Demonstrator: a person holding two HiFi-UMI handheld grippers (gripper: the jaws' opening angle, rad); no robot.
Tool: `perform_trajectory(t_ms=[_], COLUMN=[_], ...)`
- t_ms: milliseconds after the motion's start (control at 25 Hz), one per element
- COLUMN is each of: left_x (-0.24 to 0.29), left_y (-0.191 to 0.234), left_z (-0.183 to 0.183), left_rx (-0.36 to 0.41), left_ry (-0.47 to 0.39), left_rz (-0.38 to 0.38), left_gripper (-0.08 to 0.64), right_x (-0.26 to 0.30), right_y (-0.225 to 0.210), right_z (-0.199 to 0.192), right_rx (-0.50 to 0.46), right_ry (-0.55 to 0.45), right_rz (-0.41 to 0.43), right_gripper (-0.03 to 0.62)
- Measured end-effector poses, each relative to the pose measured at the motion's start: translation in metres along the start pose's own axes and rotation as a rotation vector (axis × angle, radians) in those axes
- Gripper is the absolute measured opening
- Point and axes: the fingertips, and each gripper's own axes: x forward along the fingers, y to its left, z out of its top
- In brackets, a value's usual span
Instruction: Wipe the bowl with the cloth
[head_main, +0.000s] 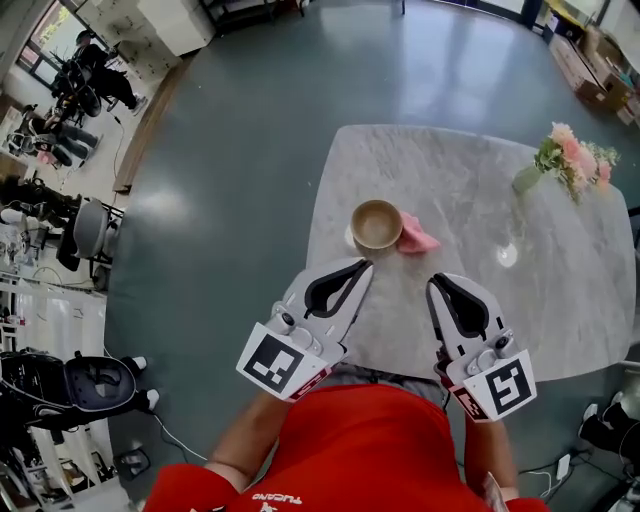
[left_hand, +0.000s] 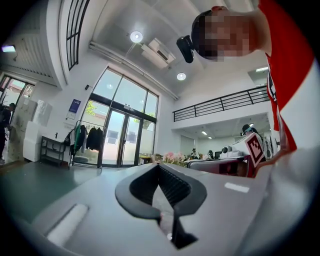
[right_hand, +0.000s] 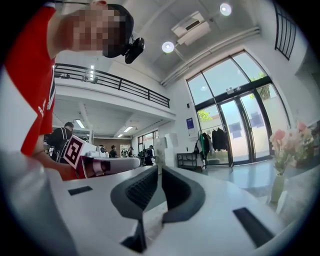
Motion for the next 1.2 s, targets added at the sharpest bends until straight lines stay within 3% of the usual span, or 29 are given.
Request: perform_trajectory(t_ms=[240,400,760,1000,1200], left_x=[-0.013,-0.018,-0.018,-0.018,-0.019], left_y=[-0.002,-0.008,-0.024,-0.025,-0.024], left_z=[0.006,0.005,-0.007,-0.006,-0.011], left_rx=[0.006,0.020,-0.029,-0.015,-0.049], left_ry=[-0.009,-0.007,0.033,0.007,0.047], left_rz=[0.033,0.014,-0.035,-0.049,-0.044], left_gripper=[0.006,0.005,0.005,0.005,0.005], right_x=[-0.003,0.000,0.009,0.011,0.012], right_y=[0.015,0.022,0.036,0.038,0.037], right_z=[0.004,0.002,-0.003,-0.001,-0.003], right_rx=[-0.009,-0.032,-0.063,-0.063,-0.070], right_ry=[-0.022,-0.016,0.008,0.006,0.017], right_rz=[0.008,0.006,0.030,0.034,0.029], right_gripper=[0.014,0.004,0.002,0.002,0.002])
